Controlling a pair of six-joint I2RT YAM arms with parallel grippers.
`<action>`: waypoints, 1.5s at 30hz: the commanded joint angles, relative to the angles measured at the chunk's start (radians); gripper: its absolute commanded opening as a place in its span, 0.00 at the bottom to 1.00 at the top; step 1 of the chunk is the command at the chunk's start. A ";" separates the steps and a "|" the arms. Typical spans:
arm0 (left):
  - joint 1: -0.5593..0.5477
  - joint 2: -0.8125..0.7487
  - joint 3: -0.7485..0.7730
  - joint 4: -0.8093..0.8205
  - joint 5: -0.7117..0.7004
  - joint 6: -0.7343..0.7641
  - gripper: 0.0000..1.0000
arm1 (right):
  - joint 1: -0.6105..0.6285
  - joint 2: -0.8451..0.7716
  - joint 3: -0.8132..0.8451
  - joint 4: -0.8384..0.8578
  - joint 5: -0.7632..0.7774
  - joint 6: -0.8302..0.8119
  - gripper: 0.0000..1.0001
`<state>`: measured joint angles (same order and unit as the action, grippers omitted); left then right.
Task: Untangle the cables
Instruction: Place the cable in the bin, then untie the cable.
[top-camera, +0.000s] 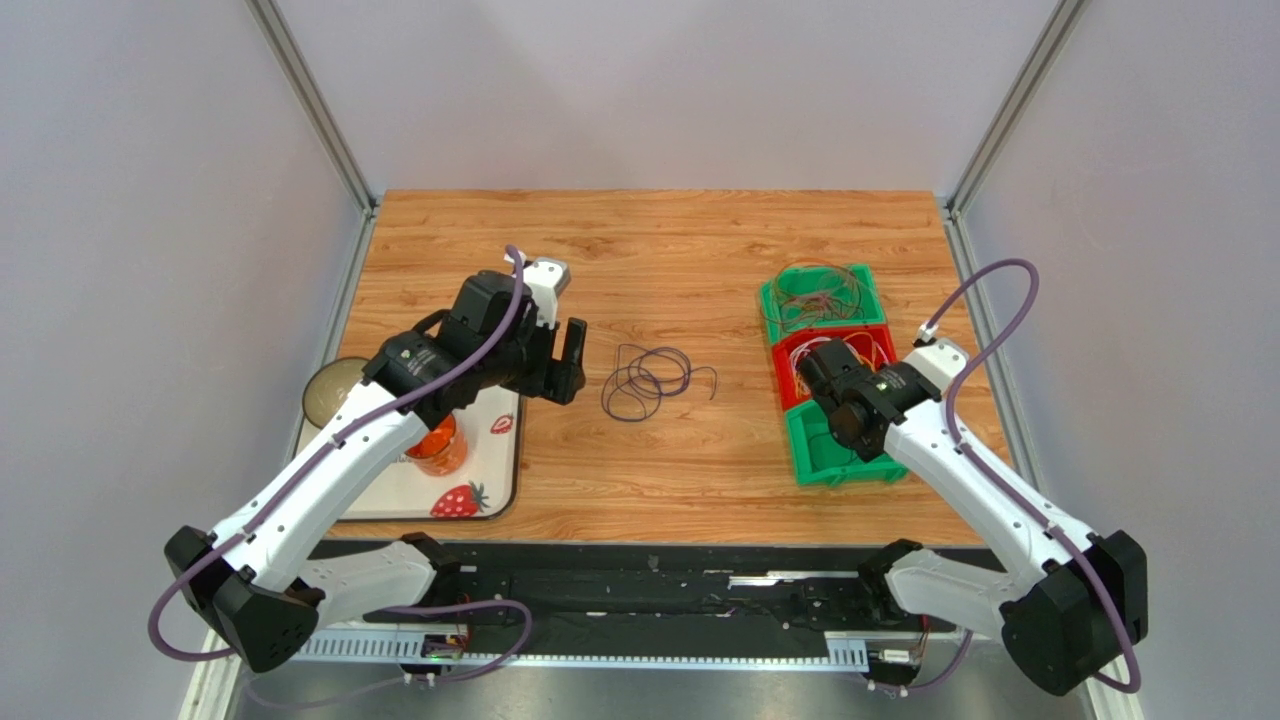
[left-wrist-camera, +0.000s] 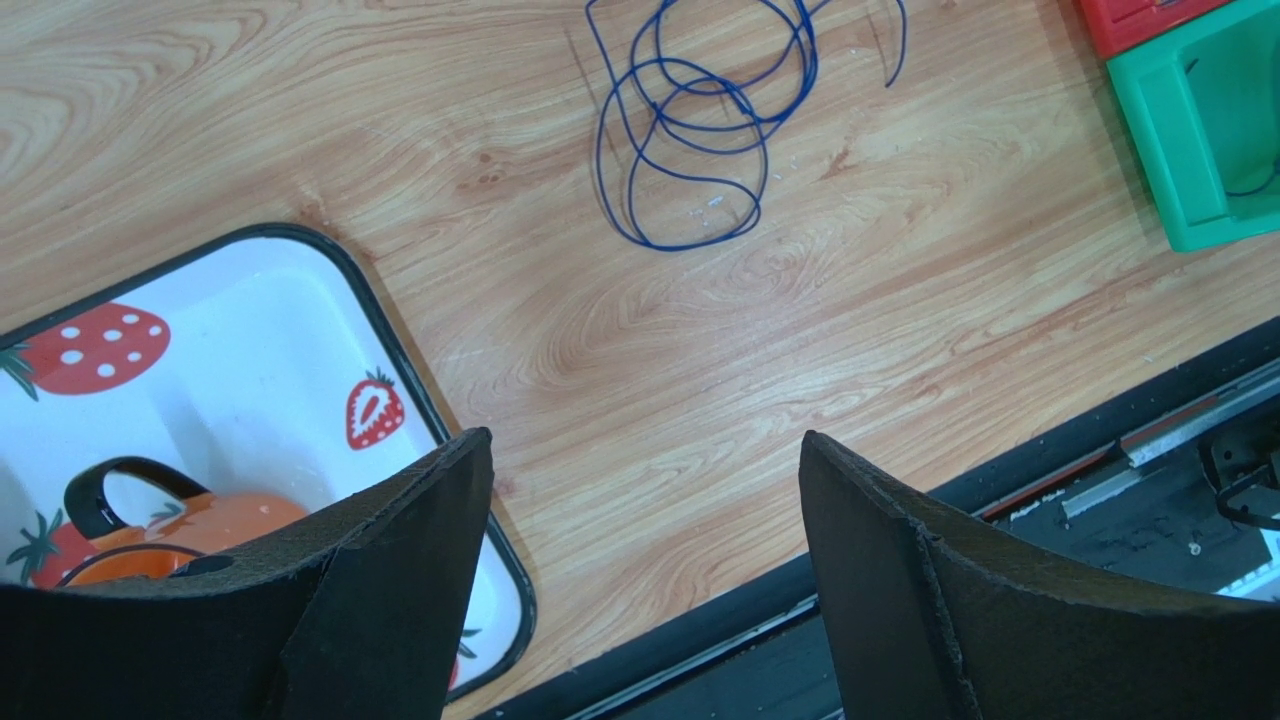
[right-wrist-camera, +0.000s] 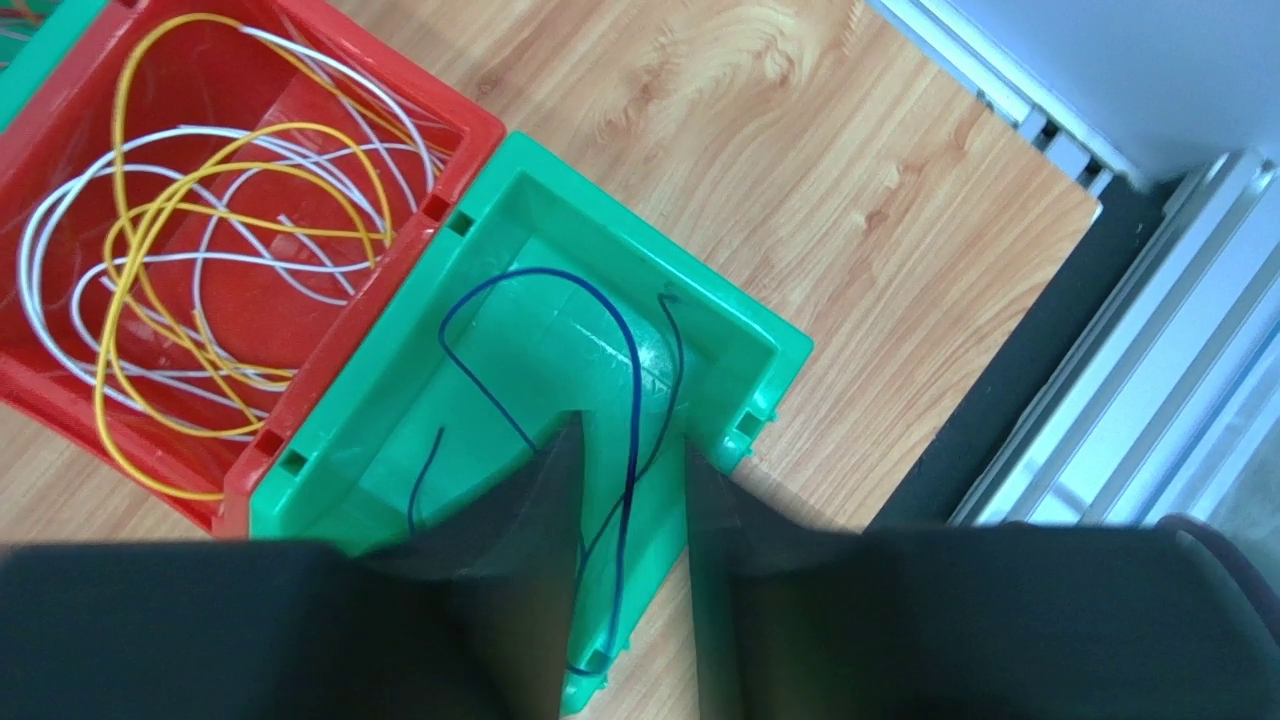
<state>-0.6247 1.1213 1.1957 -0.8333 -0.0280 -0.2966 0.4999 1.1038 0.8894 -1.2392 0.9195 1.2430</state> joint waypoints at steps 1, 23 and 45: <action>0.003 -0.038 -0.007 0.020 -0.013 0.019 0.83 | -0.006 -0.015 0.080 -0.019 0.062 0.009 0.50; 0.003 0.043 -0.059 0.149 0.046 -0.144 0.80 | -0.004 -0.173 0.042 0.532 -0.430 -0.597 0.75; -0.024 0.549 -0.047 0.471 0.139 -0.352 0.64 | -0.003 -0.127 -0.037 0.589 -0.627 -0.586 0.78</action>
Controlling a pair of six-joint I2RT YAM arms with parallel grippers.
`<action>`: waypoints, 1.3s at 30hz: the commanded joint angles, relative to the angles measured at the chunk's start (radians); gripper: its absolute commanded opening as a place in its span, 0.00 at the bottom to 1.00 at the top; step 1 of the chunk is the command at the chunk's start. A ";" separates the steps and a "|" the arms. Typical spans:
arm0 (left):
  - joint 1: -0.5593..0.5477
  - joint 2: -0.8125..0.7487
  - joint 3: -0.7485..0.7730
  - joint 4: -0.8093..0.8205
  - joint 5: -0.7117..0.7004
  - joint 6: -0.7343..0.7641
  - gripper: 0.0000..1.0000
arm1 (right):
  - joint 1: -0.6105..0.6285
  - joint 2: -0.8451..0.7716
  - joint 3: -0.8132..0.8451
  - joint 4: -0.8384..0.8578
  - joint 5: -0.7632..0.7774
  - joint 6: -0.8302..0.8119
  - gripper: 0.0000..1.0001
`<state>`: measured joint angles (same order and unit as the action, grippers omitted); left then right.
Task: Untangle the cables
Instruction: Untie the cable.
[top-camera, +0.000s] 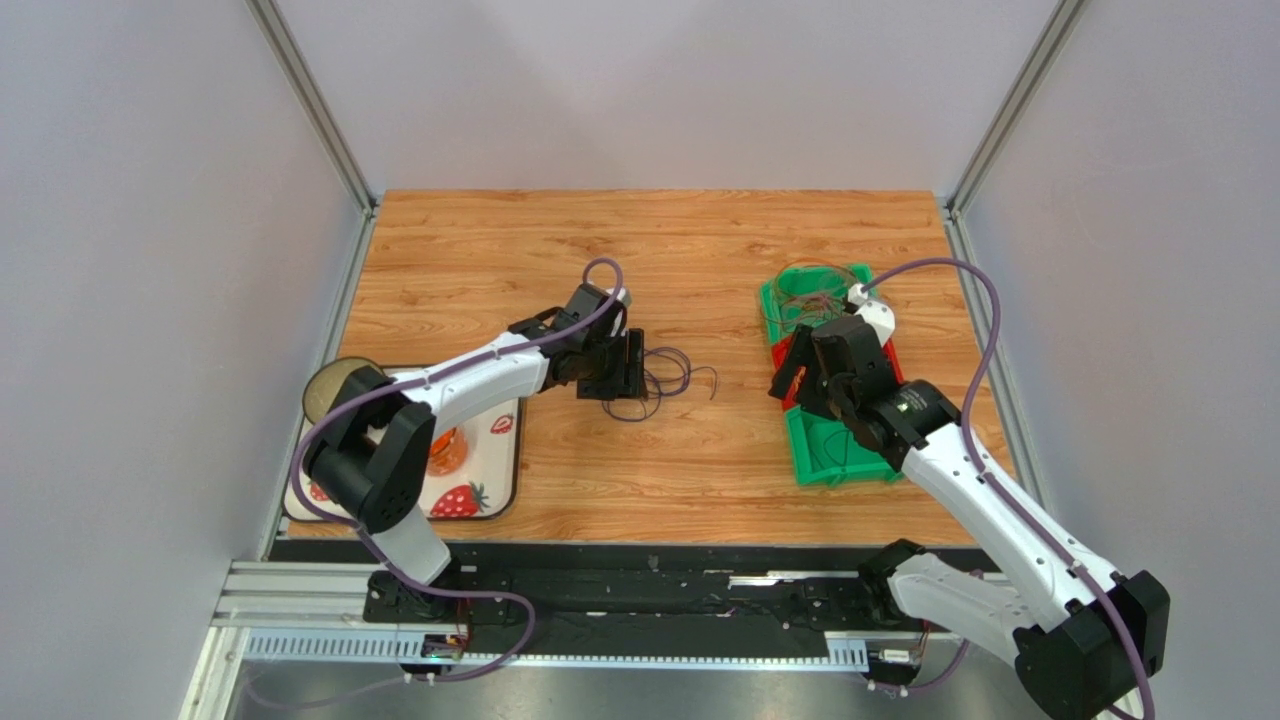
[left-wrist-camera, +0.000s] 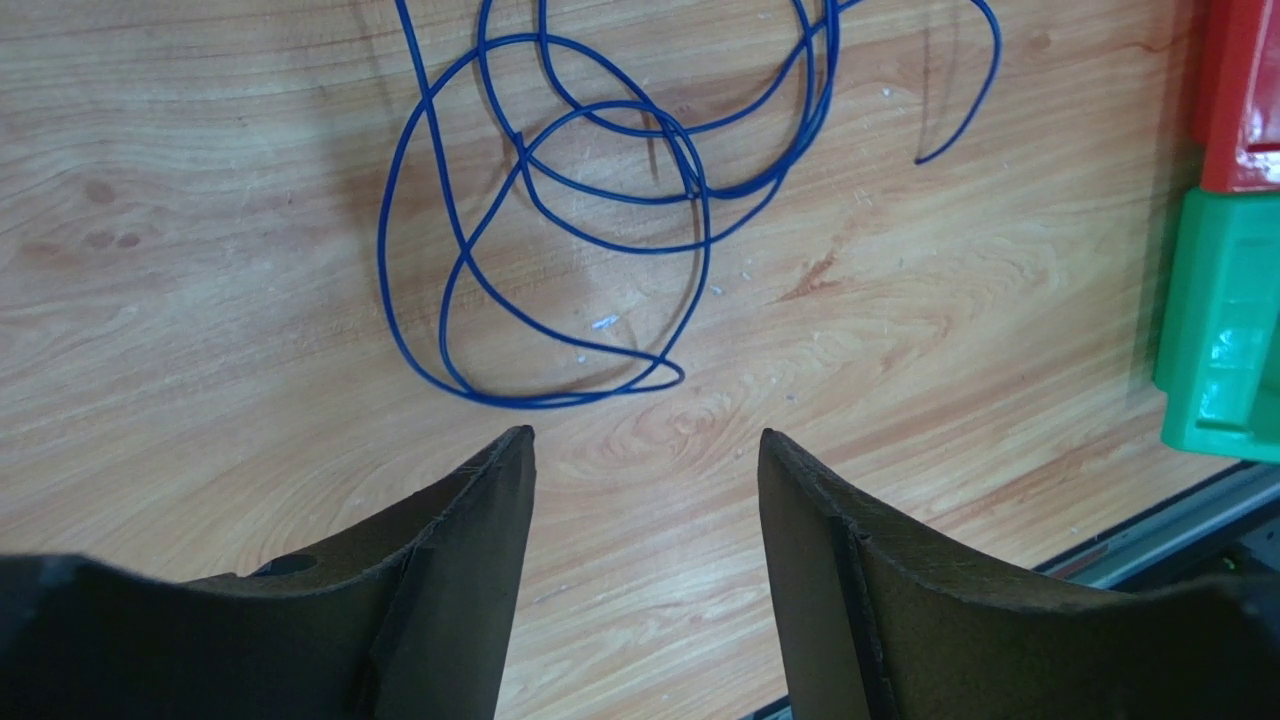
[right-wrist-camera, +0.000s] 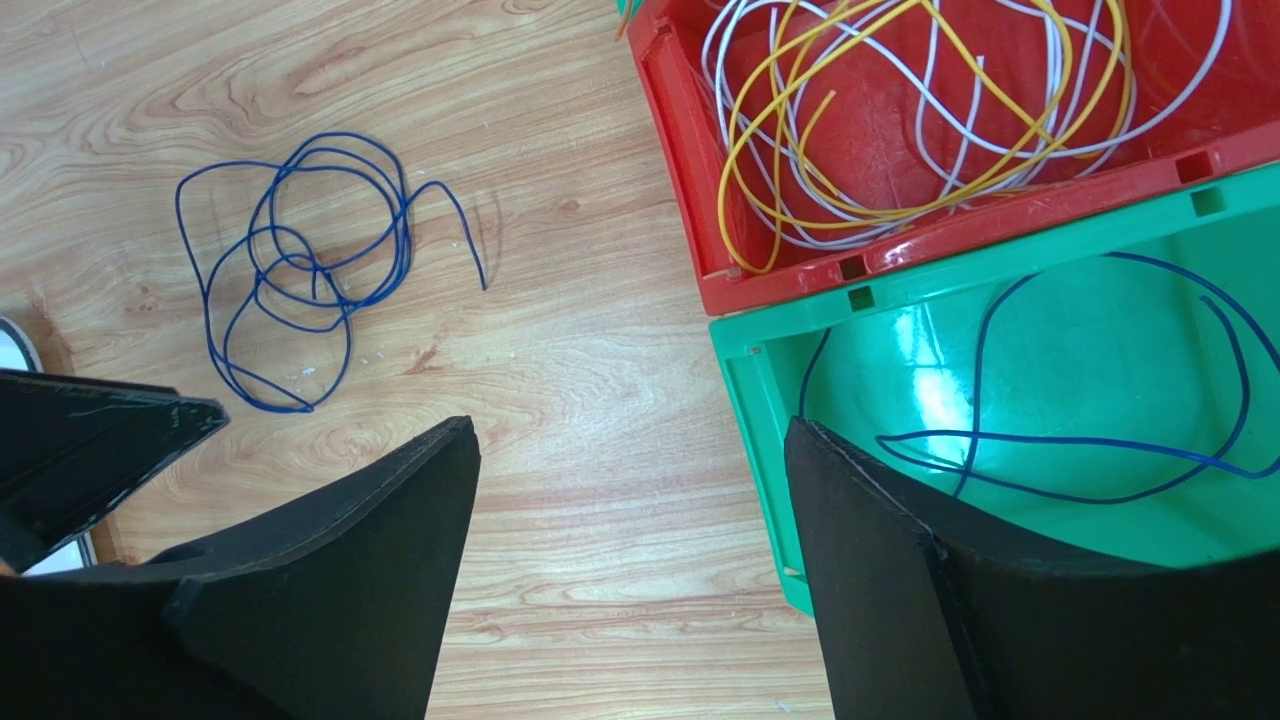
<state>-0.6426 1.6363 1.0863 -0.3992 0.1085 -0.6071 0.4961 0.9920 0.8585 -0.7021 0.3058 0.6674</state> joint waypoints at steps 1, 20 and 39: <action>-0.006 0.043 0.070 0.037 0.002 -0.046 0.64 | -0.001 -0.015 -0.009 0.052 -0.013 -0.011 0.78; -0.015 0.178 0.147 -0.021 -0.044 -0.080 0.26 | 0.001 -0.010 -0.047 0.092 -0.040 -0.012 0.75; -0.063 0.134 0.115 -0.036 -0.127 -0.143 0.61 | 0.001 -0.015 -0.053 0.093 -0.070 -0.003 0.74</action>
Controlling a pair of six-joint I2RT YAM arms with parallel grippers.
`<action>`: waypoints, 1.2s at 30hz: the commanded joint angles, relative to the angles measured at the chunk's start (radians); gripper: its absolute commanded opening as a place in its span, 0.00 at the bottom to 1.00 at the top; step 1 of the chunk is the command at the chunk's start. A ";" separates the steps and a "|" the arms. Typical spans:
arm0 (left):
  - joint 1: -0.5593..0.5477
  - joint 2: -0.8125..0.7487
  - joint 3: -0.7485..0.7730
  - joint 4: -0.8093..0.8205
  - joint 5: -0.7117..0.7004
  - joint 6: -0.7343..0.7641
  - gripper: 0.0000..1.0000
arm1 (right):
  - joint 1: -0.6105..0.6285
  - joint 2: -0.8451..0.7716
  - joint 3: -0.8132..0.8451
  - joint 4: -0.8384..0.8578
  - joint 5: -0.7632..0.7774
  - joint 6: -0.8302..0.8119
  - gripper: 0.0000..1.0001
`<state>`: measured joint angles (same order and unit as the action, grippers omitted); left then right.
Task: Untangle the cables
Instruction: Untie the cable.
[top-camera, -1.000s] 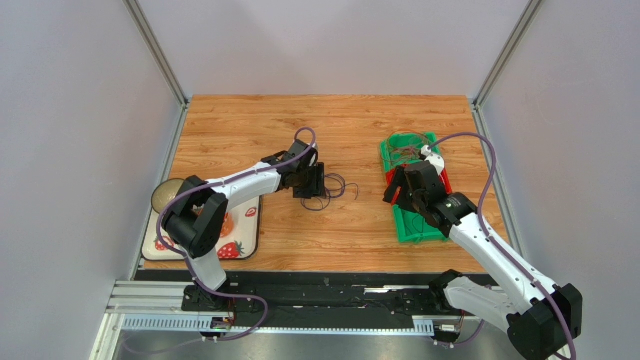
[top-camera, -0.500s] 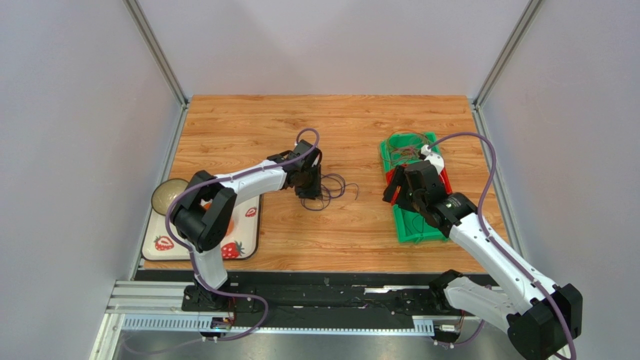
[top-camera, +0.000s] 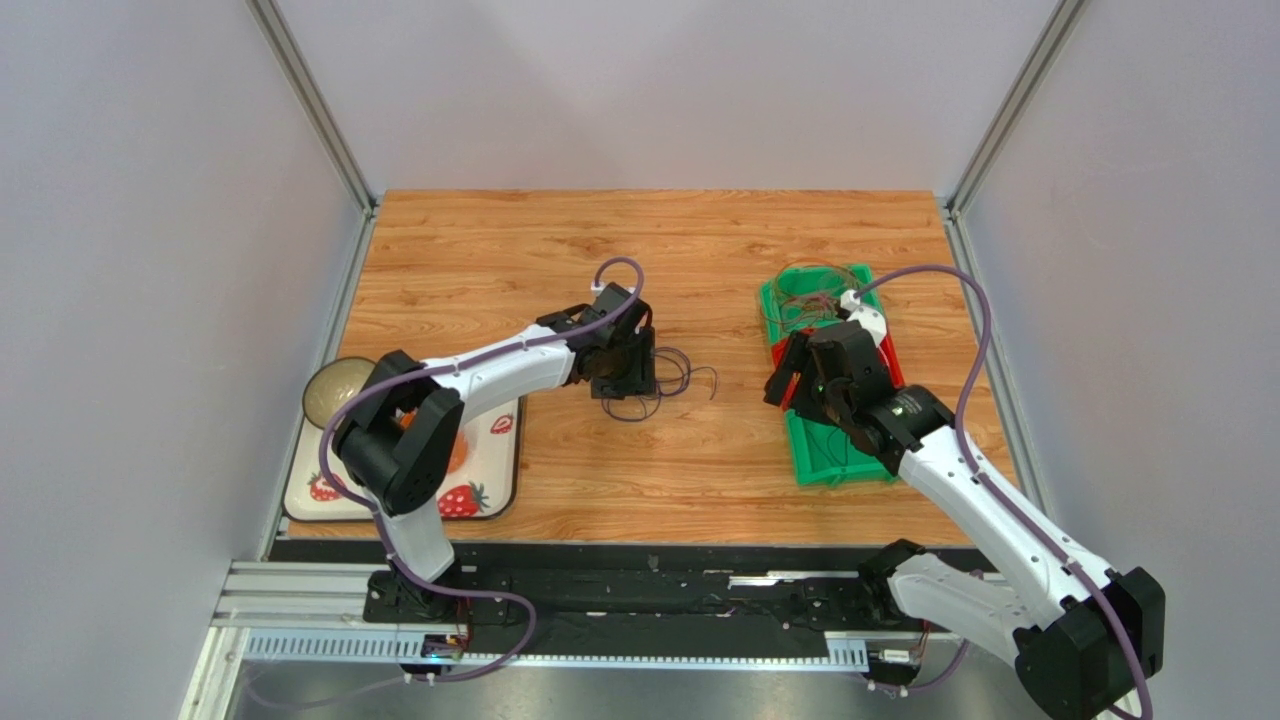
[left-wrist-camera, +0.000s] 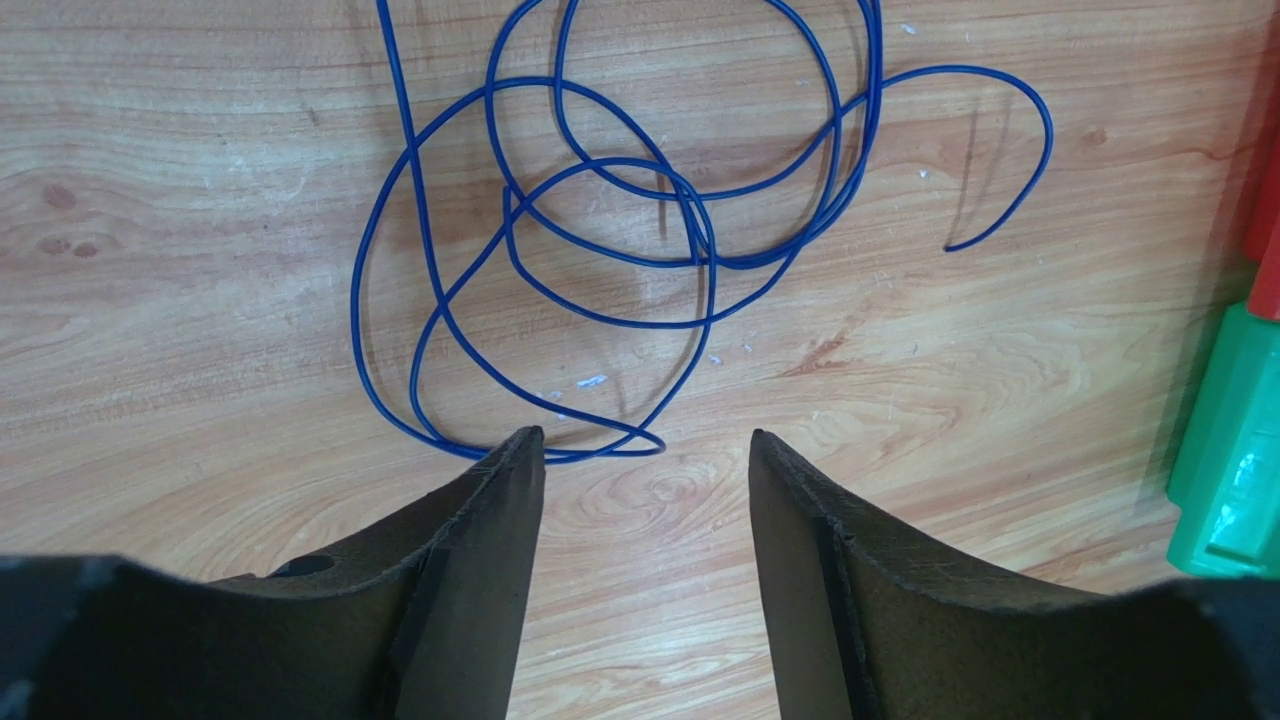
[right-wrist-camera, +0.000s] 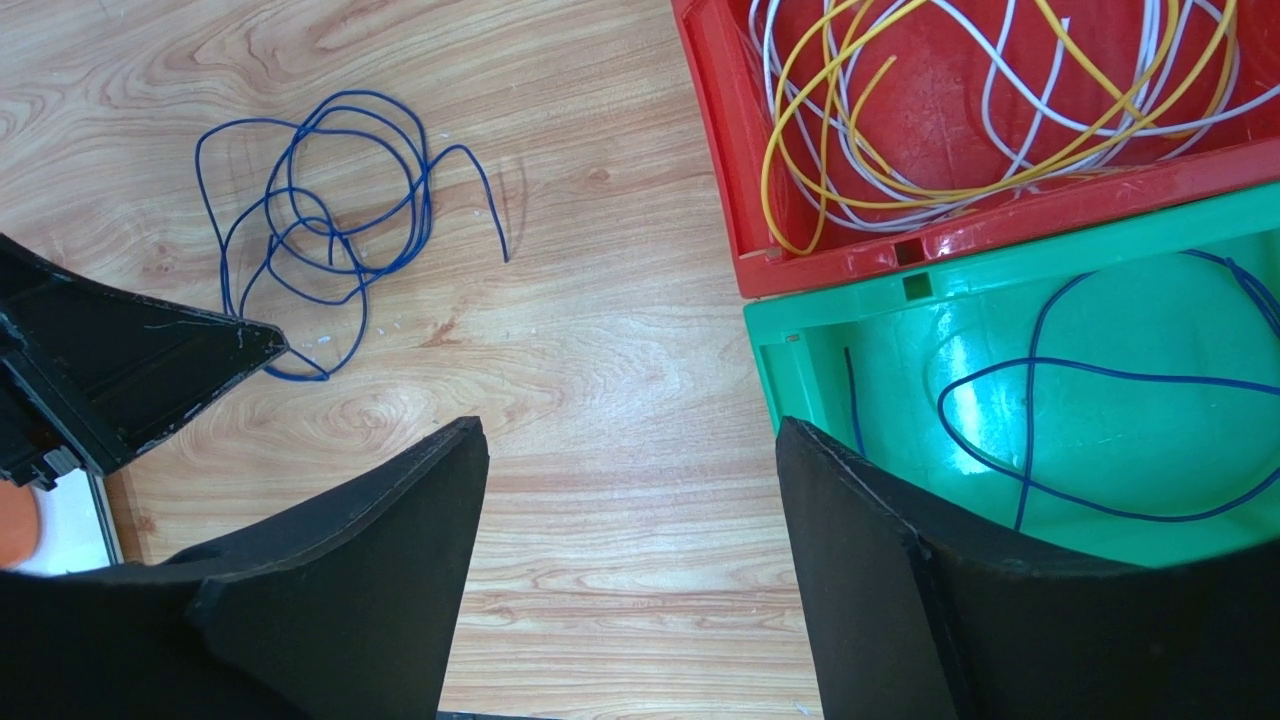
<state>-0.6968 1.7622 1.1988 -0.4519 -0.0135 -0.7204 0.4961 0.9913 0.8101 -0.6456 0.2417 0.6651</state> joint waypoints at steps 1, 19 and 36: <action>-0.012 0.020 0.004 0.015 -0.003 -0.031 0.60 | 0.001 -0.014 -0.005 0.037 -0.008 -0.002 0.74; -0.033 0.045 0.031 0.013 -0.011 -0.014 0.00 | -0.001 -0.033 -0.017 0.034 -0.018 -0.009 0.74; -0.032 -0.349 0.571 -0.476 -0.023 0.426 0.00 | 0.001 -0.075 0.034 0.145 -0.206 -0.094 0.74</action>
<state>-0.7250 1.4986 1.5841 -0.7471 -0.0273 -0.4484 0.4961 0.9466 0.7994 -0.5797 0.1017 0.6048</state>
